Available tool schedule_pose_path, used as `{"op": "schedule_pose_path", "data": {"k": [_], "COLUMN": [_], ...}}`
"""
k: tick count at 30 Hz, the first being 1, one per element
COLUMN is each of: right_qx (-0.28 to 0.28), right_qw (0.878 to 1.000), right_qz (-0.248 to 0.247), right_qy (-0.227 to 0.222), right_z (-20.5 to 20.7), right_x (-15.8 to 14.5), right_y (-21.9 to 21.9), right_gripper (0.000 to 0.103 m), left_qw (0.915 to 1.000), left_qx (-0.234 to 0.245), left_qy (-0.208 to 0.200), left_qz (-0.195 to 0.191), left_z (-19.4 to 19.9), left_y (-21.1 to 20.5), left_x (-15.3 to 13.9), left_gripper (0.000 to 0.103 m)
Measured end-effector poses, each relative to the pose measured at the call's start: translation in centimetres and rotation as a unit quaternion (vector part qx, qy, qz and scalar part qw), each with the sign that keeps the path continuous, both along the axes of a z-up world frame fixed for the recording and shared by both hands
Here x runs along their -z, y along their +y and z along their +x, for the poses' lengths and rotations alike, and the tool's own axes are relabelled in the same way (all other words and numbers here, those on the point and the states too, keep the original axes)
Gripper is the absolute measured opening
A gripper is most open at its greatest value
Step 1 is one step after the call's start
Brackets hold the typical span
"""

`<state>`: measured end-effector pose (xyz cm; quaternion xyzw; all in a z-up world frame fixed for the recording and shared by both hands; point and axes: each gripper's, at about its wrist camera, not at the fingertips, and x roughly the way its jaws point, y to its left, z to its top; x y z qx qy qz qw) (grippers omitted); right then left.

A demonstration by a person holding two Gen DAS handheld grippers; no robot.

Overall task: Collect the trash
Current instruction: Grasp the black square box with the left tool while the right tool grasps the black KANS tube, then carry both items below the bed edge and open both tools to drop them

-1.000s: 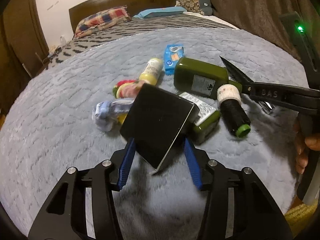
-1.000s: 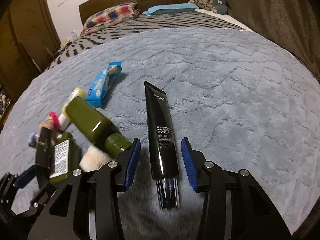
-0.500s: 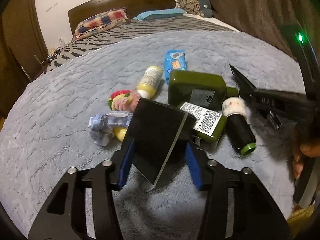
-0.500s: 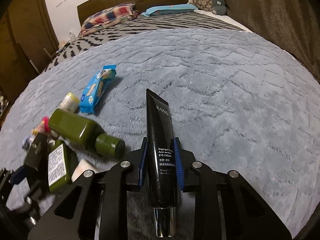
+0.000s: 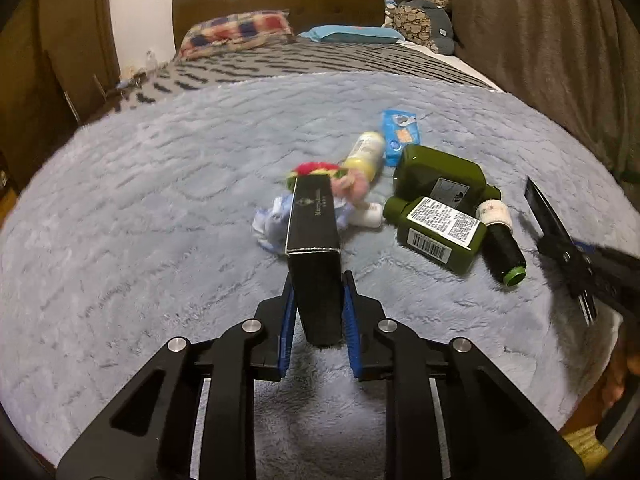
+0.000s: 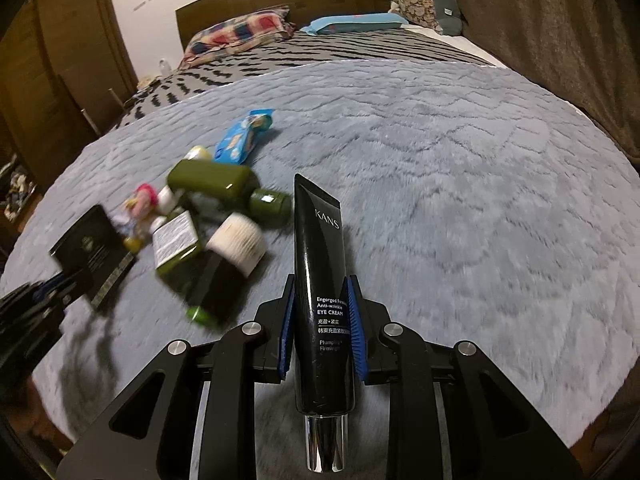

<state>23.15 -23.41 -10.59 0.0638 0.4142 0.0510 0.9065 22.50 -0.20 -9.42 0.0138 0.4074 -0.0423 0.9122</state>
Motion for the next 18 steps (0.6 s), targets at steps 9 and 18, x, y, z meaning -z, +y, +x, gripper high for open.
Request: {"op": "schedule_pose_path", "data": {"k": [9, 18], "right_qx": [-0.017, -0.034], "right_qw": [1.000, 0.997], "right_qz": [0.007, 0.020], "right_qy": [-0.020, -0.061], "right_z": [-5.0, -12.4], "right_x": [-0.9, -2.8], "right_y": [0.8, 1.7], "right_gripper": [0.025, 0.025], "left_qw": [0.9994, 0.9977], "left_qx": [0.002, 0.012], "left_qy": [-0.013, -0.054], "left_qz": [-0.032, -0.039], "left_z": [-1.7, -11.2], "left_y": [0.5, 0.2], "left_x": [-0.3, -3.9], "left_gripper": [0.019, 0.019]}}
